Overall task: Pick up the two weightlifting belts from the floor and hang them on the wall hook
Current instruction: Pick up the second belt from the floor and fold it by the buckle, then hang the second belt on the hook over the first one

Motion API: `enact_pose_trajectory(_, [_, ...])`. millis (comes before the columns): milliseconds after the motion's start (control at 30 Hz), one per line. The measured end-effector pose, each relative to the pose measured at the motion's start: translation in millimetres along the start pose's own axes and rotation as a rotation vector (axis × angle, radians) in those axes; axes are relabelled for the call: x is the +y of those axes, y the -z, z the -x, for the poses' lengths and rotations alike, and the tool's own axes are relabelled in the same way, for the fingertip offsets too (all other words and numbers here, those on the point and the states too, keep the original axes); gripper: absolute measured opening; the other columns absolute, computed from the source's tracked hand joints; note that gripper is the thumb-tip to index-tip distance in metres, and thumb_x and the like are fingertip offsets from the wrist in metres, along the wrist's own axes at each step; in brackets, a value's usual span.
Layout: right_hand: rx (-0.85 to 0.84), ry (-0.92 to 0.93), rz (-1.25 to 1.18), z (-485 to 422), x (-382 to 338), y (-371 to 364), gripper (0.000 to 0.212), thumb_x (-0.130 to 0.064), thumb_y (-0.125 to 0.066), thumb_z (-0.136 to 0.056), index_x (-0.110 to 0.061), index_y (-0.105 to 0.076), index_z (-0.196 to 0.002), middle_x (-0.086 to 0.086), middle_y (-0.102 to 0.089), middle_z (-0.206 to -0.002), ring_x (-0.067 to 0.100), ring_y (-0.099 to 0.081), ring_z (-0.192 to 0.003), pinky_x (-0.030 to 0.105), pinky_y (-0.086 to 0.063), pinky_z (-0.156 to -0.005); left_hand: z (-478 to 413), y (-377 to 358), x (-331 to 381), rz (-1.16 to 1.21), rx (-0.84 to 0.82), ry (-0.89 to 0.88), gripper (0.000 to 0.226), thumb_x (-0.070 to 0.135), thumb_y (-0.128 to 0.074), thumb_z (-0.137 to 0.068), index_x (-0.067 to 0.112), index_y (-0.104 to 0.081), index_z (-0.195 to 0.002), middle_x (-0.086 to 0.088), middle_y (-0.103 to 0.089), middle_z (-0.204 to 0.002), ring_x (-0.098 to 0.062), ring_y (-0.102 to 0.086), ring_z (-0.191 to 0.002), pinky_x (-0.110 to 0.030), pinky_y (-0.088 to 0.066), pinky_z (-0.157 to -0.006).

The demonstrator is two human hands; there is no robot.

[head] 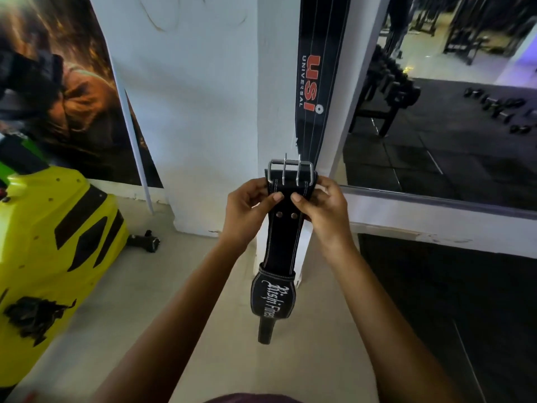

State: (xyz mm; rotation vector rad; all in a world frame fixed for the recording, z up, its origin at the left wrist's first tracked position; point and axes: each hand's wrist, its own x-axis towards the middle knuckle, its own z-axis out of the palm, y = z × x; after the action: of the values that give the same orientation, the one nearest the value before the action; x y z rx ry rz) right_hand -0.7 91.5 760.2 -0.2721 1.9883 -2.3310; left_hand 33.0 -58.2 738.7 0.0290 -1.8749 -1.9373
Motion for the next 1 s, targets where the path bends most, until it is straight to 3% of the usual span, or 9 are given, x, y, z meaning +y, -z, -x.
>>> enact_pose_trajectory(200, [-0.069,0.046,0.02,-27.9,-18.9,9.9,0.037,0.001,-0.071,-0.084,-0.007,-0.059,-0.118,0.004,-0.072,-0.099,0.003,-0.072,-0.078,0.017,-0.056,-0.059,-18.9,-19.3,7.1,-0.004,0.058,-0.044,0.049,0.021,-0.073,-0.079,0.014,-0.058,-0.125,-0.013,-0.074,-0.096,-0.029,-0.071,-0.094,-0.058,-0.053,-0.092])
enact_pose_trajectory(300, [-0.062,0.1,0.014,-52.3,-30.1,9.7,0.047,0.001,-0.073,-0.082,-0.01,-0.054,-0.124,0.007,-0.072,-0.107,0.013,-0.072,-0.094,0.023,-0.058,-0.072,-44.5,-23.5,20.6,-0.01,0.043,-0.061,0.069,0.013,-0.072,-0.083,0.02,-0.04,-0.144,-0.012,-0.074,-0.089,-0.026,-0.072,-0.09,-0.044,-0.057,-0.089])
enact_pose_trajectory(400, [-0.087,0.072,-0.122,-86.5,-46.1,7.2,0.062,0.005,-0.071,-0.081,-0.025,-0.045,-0.128,0.012,-0.071,-0.115,0.025,-0.068,-0.109,0.039,-0.055,-0.094,-80.5,-27.1,40.4,0.015,-0.019,-0.084,0.049,0.006,-0.071,-0.085,0.012,-0.057,-0.132,-0.013,-0.075,-0.089,-0.018,-0.074,-0.084,-0.038,-0.058,-0.081])
enact_pose_trajectory(533, [-0.099,0.116,-0.158,-133.0,-68.7,5.7,0.043,-0.006,-0.075,-0.078,-0.003,-0.063,-0.119,0.02,-0.072,-0.112,0.035,-0.068,-0.106,0.055,-0.05,-0.1,-133.1,-35.4,49.4,0.049,-0.012,-0.104,0.032,0.022,-0.079,-0.075,0.019,-0.068,-0.105,-0.001,-0.066,-0.082,-0.018,-0.067,-0.082,-0.038,-0.057,-0.068])
enact_pose_trajectory(600, [-0.072,0.165,-0.108,-152.8,-78.6,1.7,0.034,-0.013,-0.077,-0.077,-0.006,-0.068,-0.11,0.017,-0.073,-0.108,0.034,-0.07,-0.104,0.051,-0.053,-0.097,-159.1,-36.6,50.4,0.053,0.031,-0.118,0.046,0.039,-0.081,-0.065,0.021,-0.068,-0.106,-0.002,-0.059,-0.103,-0.021,-0.064,-0.1,-0.044,-0.061,-0.068])
enact_pose_trajectory(700, [-0.045,0.301,-0.001,-182.8,-94.7,-6.0,0.024,-0.012,-0.075,-0.081,-0.023,-0.069,-0.101,0.01,-0.073,-0.108,0.027,-0.069,-0.105,0.03,-0.057,-0.085,-201.1,-33.9,59.1,0.0,-0.039,-0.217,0.054,0.044,-0.077,-0.067,0.022,-0.063,-0.114,-0.004,-0.062,-0.122,-0.022,-0.063,-0.113,-0.054,-0.061,-0.075])
enact_pose_trajectory(767, [-0.052,0.412,0.05,-202.6,-109.0,-12.1,0.038,-0.006,-0.074,-0.081,-0.03,-0.064,-0.11,0.005,-0.071,-0.115,0.02,-0.068,-0.109,0.029,-0.057,-0.089,-229.8,-32.2,69.8,-0.061,-0.112,-0.308,0.049,0.039,-0.073,-0.074,0.02,-0.061,-0.118,-0.002,-0.068,-0.118,-0.022,-0.066,-0.11,-0.057,-0.06,-0.076])
enact_pose_trajectory(833, [-0.048,0.528,0.092,-220.9,-124.6,-18.7,0.044,-0.007,-0.073,-0.083,-0.031,-0.063,-0.118,0.004,-0.069,-0.12,0.018,-0.066,-0.113,0.04,-0.054,-0.097,-255.2,-32.7,85.4,-0.111,-0.142,-0.397,0.048,0.032,-0.071,-0.08,0.023,-0.06,-0.126,0.003,-0.068,-0.118,-0.02,-0.067,-0.108,-0.056,-0.059,-0.078])
enact_pose_trajectory(1000, [0.003,0.777,0.196,-260.6,-186.8,-38.8,0.065,-0.039,-0.07,-0.082,-0.045,-0.043,-0.14,-0.007,-0.052,-0.146,0.016,-0.047,-0.137,0.052,-0.041,-0.11,-308.4,-37.8,147.8,-0.209,-0.126,-0.666,0.066,0.03,-0.067,-0.088,0.035,-0.037,-0.146,0.013,-0.065,-0.121,-0.01,-0.066,-0.109,-0.044,-0.061,-0.08])
